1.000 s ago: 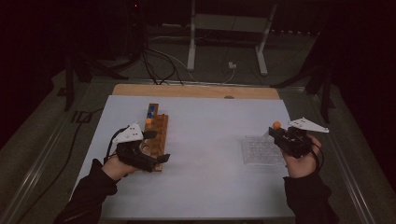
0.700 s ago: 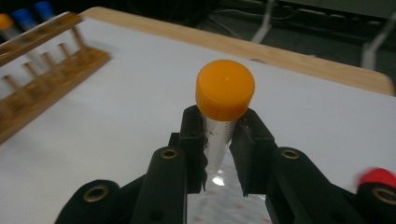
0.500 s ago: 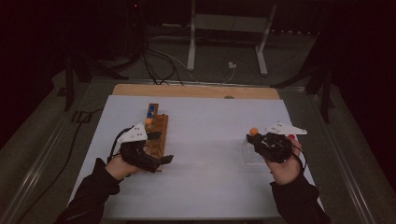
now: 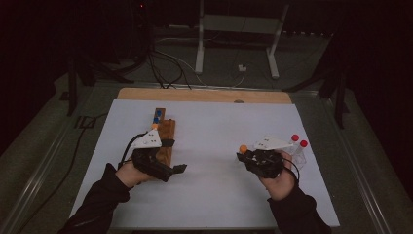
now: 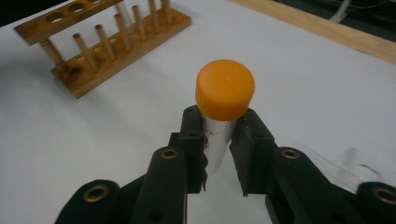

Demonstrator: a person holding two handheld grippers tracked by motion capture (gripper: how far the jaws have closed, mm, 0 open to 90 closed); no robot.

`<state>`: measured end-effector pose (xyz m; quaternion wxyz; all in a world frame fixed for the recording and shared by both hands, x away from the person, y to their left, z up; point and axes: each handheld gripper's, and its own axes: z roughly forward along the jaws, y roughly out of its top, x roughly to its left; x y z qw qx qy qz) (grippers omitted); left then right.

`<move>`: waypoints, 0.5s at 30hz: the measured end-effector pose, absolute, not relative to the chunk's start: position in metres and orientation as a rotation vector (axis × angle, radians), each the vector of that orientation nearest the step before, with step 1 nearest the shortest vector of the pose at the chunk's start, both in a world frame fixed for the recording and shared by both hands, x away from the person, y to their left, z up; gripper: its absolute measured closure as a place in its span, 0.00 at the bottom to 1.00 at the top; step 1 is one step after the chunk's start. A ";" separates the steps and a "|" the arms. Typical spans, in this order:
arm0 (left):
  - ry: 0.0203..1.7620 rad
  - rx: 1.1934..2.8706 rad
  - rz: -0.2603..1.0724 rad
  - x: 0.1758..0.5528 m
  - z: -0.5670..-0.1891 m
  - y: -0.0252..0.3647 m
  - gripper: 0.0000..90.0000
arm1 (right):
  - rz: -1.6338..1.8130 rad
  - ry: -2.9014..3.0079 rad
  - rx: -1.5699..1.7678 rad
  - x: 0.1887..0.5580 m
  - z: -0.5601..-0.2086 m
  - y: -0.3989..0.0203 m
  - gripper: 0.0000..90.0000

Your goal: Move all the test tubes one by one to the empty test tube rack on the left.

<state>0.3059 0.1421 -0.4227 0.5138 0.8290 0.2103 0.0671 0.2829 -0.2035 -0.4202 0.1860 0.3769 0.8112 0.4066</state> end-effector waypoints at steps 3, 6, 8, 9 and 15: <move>0.488 1.997 0.146 0.307 -0.422 0.135 0.03 | 1.142 2.311 1.039 0.281 -0.423 -0.197 0.83; 0.469 2.003 0.134 0.307 -0.421 0.128 0.03 | 1.140 2.339 1.015 0.280 -0.427 -0.190 0.83; 0.453 2.011 0.128 0.307 -0.419 0.123 0.03 | 1.139 2.354 0.999 0.279 -0.429 -0.186 0.83; 0.447 2.012 0.126 0.307 -0.419 0.121 0.04 | 1.141 2.362 0.993 0.278 -0.429 -0.184 0.83; 0.414 2.012 0.105 0.308 -0.415 0.109 0.05 | 1.155 2.390 0.955 0.276 -0.430 -0.176 0.83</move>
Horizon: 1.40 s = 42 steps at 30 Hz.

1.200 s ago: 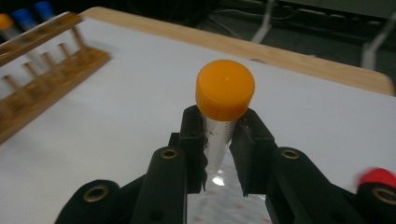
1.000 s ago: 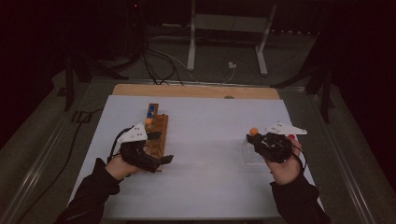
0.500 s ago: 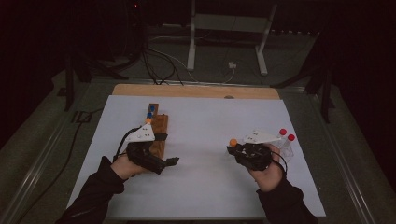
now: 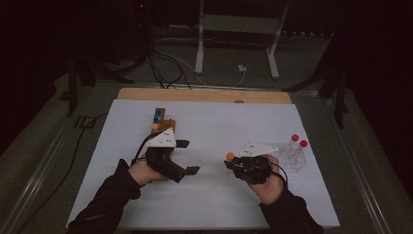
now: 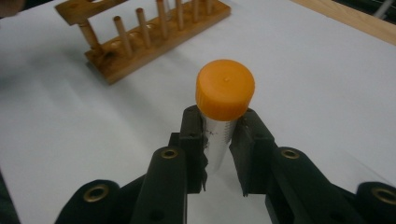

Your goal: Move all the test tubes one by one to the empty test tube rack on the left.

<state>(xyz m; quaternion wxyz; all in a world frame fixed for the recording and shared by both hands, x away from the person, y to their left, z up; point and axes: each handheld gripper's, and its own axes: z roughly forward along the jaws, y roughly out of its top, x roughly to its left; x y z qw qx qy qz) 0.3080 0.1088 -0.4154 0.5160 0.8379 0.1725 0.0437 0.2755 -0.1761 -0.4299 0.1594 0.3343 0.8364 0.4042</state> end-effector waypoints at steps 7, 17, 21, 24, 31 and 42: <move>0.359 1.998 0.071 0.309 -0.410 0.092 0.14 | 1.184 2.416 0.916 0.271 -0.429 -0.168 0.83; 0.305 2.003 0.059 0.310 -0.410 0.067 0.40 | 1.212 2.431 0.883 0.269 -0.427 -0.163 0.83; 0.292 2.002 0.048 0.311 -0.411 0.061 0.54 | 1.208 2.433 0.881 0.269 -0.427 -0.162 0.83; 0.278 2.014 0.058 0.312 -0.412 0.055 0.62 | 1.210 2.435 0.878 0.268 -0.427 -0.162 0.83; 0.253 2.030 0.062 0.313 -0.414 0.047 0.74 | 1.209 2.439 0.865 0.268 -0.426 -0.160 0.83; 0.247 2.021 0.102 0.314 -0.409 0.047 0.79 | 1.247 2.418 0.897 0.269 -0.424 -0.162 0.77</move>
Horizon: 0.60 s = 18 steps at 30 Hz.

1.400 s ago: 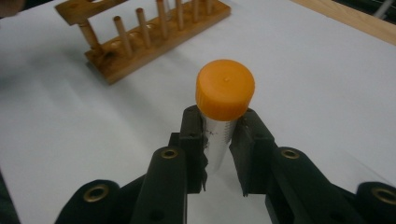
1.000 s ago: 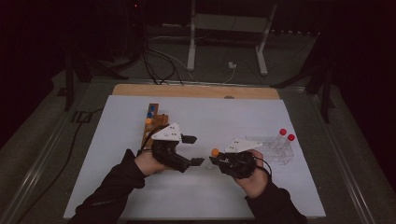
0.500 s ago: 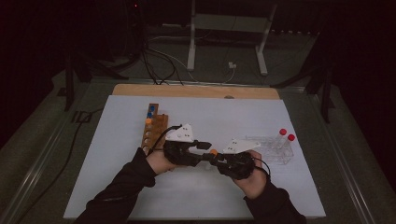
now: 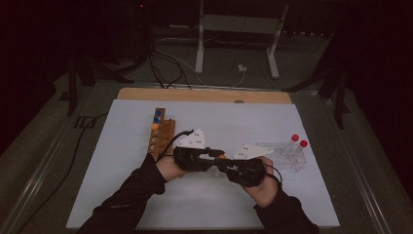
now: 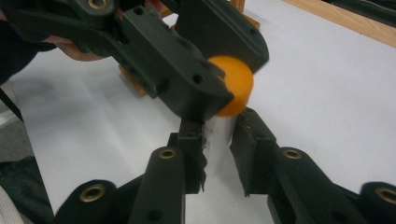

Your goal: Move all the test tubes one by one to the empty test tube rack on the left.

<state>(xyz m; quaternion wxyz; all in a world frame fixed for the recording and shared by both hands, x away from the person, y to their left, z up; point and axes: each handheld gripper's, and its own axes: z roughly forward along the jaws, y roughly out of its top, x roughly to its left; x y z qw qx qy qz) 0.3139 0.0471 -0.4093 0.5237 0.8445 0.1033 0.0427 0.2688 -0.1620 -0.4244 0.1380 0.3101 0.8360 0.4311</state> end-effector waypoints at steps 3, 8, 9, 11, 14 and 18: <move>0.273 2.012 0.117 0.317 -0.406 0.053 0.79 | 1.260 2.400 0.917 0.269 -0.423 -0.166 0.65; 0.322 1.998 0.169 0.321 -0.398 0.072 0.80 | 1.320 2.378 0.923 0.272 -0.420 -0.174 0.51; 0.332 1.995 0.175 0.322 -0.396 0.077 0.80 | 1.342 2.385 0.923 0.273 -0.419 -0.176 0.47; 0.355 1.986 0.203 0.323 -0.391 0.086 0.80 | 1.368 2.385 0.931 0.274 -0.417 -0.179 0.46; 0.391 1.969 0.225 0.326 -0.385 0.100 0.80 | 1.377 2.356 0.955 0.274 -0.415 -0.180 0.37; 0.429 1.959 0.258 0.329 -0.381 0.117 0.80 | 1.361 2.300 0.961 0.272 -0.414 -0.180 0.25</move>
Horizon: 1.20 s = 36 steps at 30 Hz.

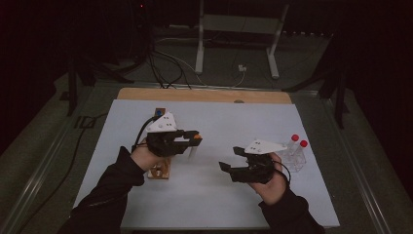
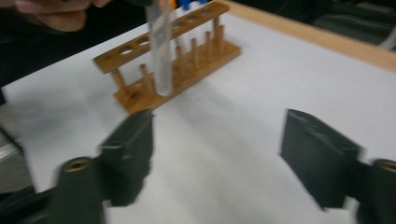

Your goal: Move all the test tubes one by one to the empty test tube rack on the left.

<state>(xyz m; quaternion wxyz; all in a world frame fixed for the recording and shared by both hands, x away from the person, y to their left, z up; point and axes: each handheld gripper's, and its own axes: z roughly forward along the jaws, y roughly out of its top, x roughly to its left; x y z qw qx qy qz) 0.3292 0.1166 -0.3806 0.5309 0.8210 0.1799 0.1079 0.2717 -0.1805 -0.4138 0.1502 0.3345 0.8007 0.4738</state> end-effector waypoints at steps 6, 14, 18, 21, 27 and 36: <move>0.483 1.941 0.298 0.331 -0.378 0.137 0.80 | 1.371 2.263 0.989 0.271 -0.412 -0.182 0.15; 0.552 1.919 0.354 0.336 -0.374 0.166 0.80 | 1.436 2.278 0.961 0.270 -0.411 -0.189 0.03; 0.585 1.909 0.389 0.338 -0.371 0.179 0.80 | 1.440 2.284 0.950 0.270 -0.410 -0.190 0.01; 0.606 1.900 0.409 0.340 -0.369 0.188 0.80 | 1.439 2.292 0.951 0.270 -0.411 -0.190 0.01; 0.628 1.869 0.429 0.346 -0.367 0.204 0.80 | 1.433 2.301 0.945 0.270 -0.411 -0.189 0.01; 0.696 1.843 0.461 0.358 -0.382 0.217 0.80 | 1.430 2.316 0.947 0.271 -0.413 -0.189 0.01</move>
